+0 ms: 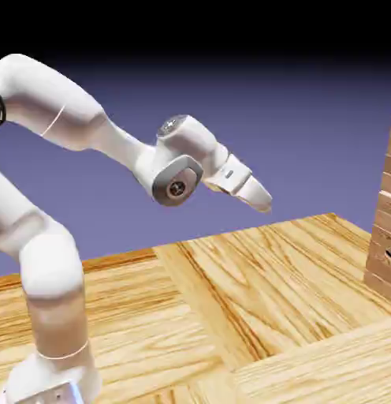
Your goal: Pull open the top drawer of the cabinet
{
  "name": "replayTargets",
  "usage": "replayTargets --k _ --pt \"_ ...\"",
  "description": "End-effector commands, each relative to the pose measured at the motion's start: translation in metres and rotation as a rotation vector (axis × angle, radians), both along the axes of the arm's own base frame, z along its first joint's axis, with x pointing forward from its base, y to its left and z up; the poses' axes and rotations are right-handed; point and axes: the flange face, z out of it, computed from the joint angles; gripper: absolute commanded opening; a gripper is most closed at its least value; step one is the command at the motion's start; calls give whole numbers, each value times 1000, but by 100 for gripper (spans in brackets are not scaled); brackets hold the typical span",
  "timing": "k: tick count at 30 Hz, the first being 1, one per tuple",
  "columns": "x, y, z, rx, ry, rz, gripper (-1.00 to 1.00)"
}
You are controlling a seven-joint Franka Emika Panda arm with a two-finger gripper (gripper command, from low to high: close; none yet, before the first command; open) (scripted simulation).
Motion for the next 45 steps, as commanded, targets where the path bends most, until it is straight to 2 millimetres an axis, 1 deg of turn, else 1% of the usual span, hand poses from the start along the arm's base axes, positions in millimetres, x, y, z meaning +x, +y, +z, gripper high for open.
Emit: replayTargets --k 1,7,13,19,24,29,34,39,45 --pt "3 -4 11 8 -21 -27 100" --pt "17 -22 74 61 -143 -169 100" --pt "29 -27 128 119 -257 -276 100" --pt "43 -22 168 184 -356 -349 100" --pt "60 -12 190 244 -424 -389 100" --pt "83 -2 200 314 -476 -414 100" --pt "113 7 200 394 -511 -429 100" --pt "147 13 189 488 -532 -440 100" --pt "192 12 164 622 -541 -453 100"
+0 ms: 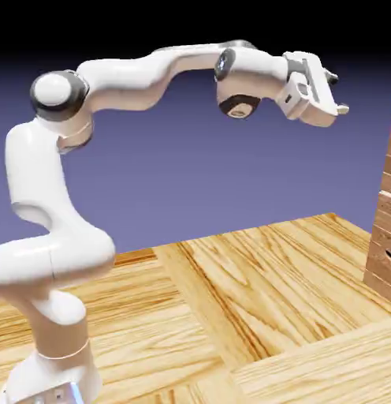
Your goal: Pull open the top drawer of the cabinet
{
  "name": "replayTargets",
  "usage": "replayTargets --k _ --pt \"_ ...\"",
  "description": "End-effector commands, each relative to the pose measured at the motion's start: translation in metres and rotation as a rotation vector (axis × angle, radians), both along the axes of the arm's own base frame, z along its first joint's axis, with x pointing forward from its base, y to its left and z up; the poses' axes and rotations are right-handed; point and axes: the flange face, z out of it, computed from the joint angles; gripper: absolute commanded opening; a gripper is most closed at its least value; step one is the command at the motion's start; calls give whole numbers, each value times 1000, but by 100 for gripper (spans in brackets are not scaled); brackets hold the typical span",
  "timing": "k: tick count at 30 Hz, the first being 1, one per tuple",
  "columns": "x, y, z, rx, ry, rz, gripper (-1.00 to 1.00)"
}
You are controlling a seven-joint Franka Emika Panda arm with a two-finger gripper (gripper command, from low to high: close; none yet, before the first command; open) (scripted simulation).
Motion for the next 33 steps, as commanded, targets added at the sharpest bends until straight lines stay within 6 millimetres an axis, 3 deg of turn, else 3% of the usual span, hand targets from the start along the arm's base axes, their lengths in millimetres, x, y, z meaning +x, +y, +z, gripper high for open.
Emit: replayTargets --k 1,12,24,26,33 --pt "8 -1 -5 24 -6 3 100" --pt "87 -28 -72 336 -82 26 100" --pt "152 -87 -140 773 -232 21 100" --pt "160 -99 -147 849 -268 16 100" --pt "188 -100 -142 843 -268 17 100"
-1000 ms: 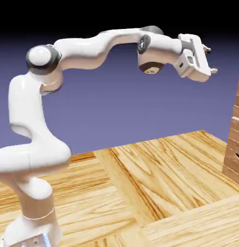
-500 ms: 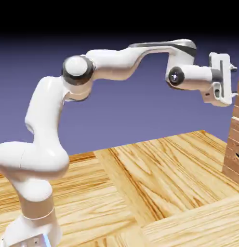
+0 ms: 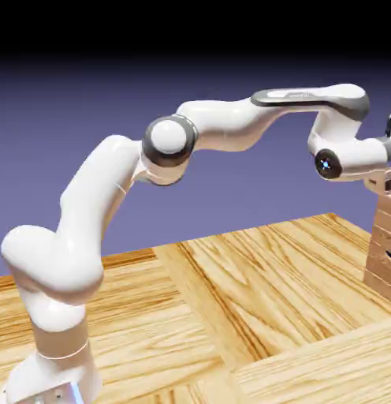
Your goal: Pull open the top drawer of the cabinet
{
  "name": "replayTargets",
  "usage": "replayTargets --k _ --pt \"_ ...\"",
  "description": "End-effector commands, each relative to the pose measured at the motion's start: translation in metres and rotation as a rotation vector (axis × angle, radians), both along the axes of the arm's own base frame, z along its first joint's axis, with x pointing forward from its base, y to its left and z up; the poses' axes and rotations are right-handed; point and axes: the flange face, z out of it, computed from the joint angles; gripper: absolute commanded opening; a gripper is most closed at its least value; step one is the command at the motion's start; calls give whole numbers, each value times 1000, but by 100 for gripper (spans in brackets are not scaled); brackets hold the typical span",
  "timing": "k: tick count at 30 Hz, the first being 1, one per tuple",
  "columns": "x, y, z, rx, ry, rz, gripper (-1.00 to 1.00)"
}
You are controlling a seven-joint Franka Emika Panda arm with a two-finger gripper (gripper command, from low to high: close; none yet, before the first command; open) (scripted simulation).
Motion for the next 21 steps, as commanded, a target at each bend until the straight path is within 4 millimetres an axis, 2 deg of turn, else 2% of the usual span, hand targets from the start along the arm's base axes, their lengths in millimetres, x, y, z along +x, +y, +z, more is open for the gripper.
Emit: replayTargets --k 1,6,7,13,21 --pt "4 0 0 0 0 0 100" --pt "21 1 -5 6 0 1 100" --pt "21 1 -5 6 0 1 -100" --pt "3 1 -5 6 0 1 -100" --pt "-37 1 -5 6 0 1 -100"
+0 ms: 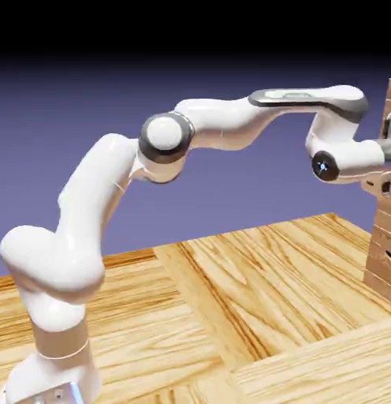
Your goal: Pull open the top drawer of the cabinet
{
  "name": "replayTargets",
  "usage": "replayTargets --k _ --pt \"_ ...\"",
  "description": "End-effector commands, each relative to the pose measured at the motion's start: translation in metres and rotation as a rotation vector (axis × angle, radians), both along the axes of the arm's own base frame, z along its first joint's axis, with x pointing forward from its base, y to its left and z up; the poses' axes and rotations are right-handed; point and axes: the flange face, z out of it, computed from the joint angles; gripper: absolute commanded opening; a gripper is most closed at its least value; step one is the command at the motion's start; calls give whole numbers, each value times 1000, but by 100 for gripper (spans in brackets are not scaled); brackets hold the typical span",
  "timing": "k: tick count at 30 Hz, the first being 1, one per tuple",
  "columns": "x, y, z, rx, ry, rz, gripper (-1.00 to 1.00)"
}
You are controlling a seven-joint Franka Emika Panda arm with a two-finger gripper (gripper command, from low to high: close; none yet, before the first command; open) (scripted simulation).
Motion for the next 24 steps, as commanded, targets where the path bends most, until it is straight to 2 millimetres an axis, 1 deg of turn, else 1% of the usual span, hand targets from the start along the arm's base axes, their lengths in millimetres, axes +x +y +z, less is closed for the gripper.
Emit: replayTargets --k 1,7,13,15,18,22,24 --pt "-6 0 0 0 1 0 -100" --pt "-48 0 0 0 1 0 -100" --pt "-97 -1 -2 1 3 -2 -100" --pt "-100 -6 -9 8 8 -11 -100" --pt "-96 -10 -11 12 8 -18 -100" --pt "-92 -7 -7 8 5 -12 -100" --pt "-95 -2 -2 2 2 -3 -100"
